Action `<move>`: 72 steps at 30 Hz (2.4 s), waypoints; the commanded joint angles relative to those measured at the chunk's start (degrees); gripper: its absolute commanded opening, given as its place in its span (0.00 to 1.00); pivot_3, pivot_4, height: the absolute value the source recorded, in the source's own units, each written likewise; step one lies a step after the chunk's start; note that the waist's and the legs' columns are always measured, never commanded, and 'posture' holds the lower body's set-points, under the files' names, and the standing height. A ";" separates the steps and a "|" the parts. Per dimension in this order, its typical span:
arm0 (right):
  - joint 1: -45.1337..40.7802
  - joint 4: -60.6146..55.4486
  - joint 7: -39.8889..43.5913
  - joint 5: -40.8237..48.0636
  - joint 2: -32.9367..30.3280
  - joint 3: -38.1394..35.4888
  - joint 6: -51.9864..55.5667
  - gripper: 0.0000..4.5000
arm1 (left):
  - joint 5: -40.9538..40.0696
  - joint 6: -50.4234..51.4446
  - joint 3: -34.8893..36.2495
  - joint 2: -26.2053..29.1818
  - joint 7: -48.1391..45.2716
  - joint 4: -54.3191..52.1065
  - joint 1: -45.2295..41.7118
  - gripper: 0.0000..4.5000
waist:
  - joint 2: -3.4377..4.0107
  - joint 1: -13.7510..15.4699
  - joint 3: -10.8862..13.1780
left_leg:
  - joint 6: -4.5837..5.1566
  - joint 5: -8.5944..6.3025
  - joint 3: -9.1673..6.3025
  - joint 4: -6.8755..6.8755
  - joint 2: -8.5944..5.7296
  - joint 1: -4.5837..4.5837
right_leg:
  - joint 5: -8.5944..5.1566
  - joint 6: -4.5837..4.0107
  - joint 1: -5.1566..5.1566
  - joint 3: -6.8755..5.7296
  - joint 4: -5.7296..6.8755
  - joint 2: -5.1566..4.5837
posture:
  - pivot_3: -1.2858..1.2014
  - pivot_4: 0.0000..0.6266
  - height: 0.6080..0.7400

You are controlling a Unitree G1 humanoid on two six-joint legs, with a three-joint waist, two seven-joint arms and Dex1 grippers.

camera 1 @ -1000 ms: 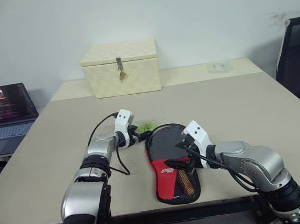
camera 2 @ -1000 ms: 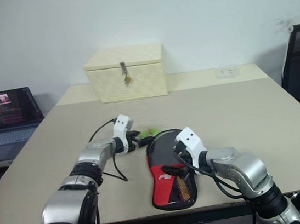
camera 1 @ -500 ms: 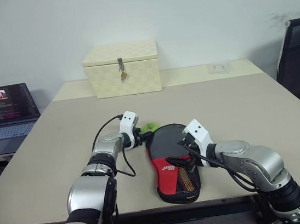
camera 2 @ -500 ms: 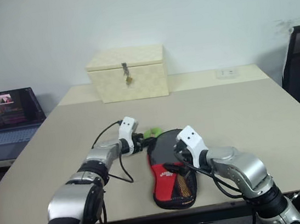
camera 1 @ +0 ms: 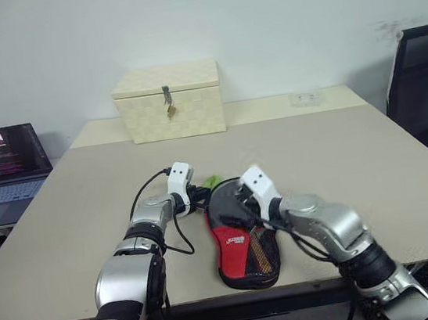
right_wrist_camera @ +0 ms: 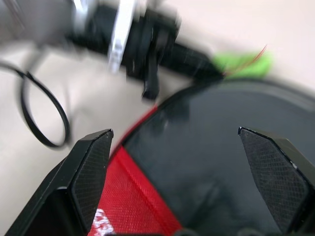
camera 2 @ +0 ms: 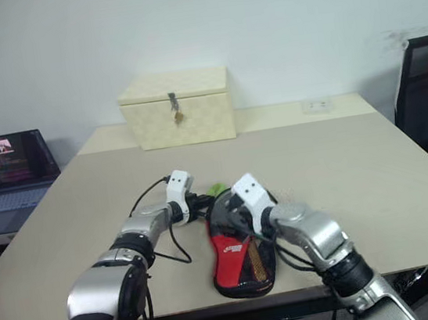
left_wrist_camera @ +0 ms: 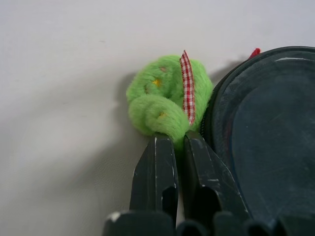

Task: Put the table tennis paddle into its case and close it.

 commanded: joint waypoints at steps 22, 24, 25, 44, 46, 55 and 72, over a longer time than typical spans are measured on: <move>8.30 0.71 2.51 -9.44 -0.47 5.02 -1.21 1.00 | 11.93 -9.99 -6.16 -4.01 13.23 2.97 -10.13 0.00 | -0.04 0.10 -0.02 | 0.00 0.00 -0.02 -0.03 -0.18 -0.02 | -0.10 0.17 0.00 0.01 -0.03 -0.05 | 0.52 0.24 1.00; 9.45 -0.20 2.53 -9.44 -0.40 5.21 -0.15 1.00 | 14.21 -11.11 -7.98 -4.95 13.80 3.25 -10.69 0.00 | -0.04 -0.01 -0.02 | 0.00 0.00 -0.01 -0.04 -0.18 -0.01 | -0.10 0.17 0.00 0.02 -0.03 -0.05 | 0.52 0.24 1.00; 10.05 -0.79 2.53 -9.41 -0.38 5.37 0.40 1.00 | 15.42 -11.78 -9.00 -5.29 14.08 3.38 -10.89 0.00 | -0.04 0.01 -0.03 | 0.00 0.00 -0.01 -0.04 -0.18 -0.01 | -0.10 0.17 0.00 0.01 -0.03 -0.05 | 0.52 0.24 1.00; 16.09 -8.72 2.67 -10.01 -1.09 7.87 6.82 1.00 | 29.93 -22.71 -20.06 -11.53 21.38 4.48 -16.32 0.00 | -0.14 0.77 -0.11 | 0.00 0.00 -0.11 -0.02 -0.47 -0.02 | -0.20 0.36 0.06 -0.01 -0.03 -0.25 | 0.52 0.24 1.00; 16.43 -8.93 2.61 -10.00 -1.11 7.99 6.90 1.00 | 30.43 -22.07 -20.00 -11.15 22.91 4.60 -16.66 0.00 | -0.14 0.78 -0.11 | 0.00 0.00 -0.11 -0.02 -0.47 -0.02 | -0.20 0.36 0.06 0.00 -0.03 -0.25 | 0.52 0.24 1.00; 17.58 -10.75 2.23 -9.94 -1.46 8.21 7.83 1.00 | 33.38 -20.78 -21.22 -10.31 28.52 5.04 -17.31 0.00 | -0.14 0.82 -0.11 | -0.01 -0.01 -0.11 -0.05 -0.47 -0.02 | -0.22 0.38 0.06 0.00 -0.06 -0.26 | 0.52 0.24 1.00; 19.96 -13.39 1.35 -10.09 -1.26 8.89 9.30 1.00 | 46.57 -30.25 -35.58 -16.99 35.73 5.21 -20.42 0.00 | -0.15 1.10 -0.11 | -0.01 -0.01 -0.10 -0.07 -0.54 -0.05 | -0.25 0.43 0.06 0.01 -0.10 -0.32 | 0.52 0.24 1.00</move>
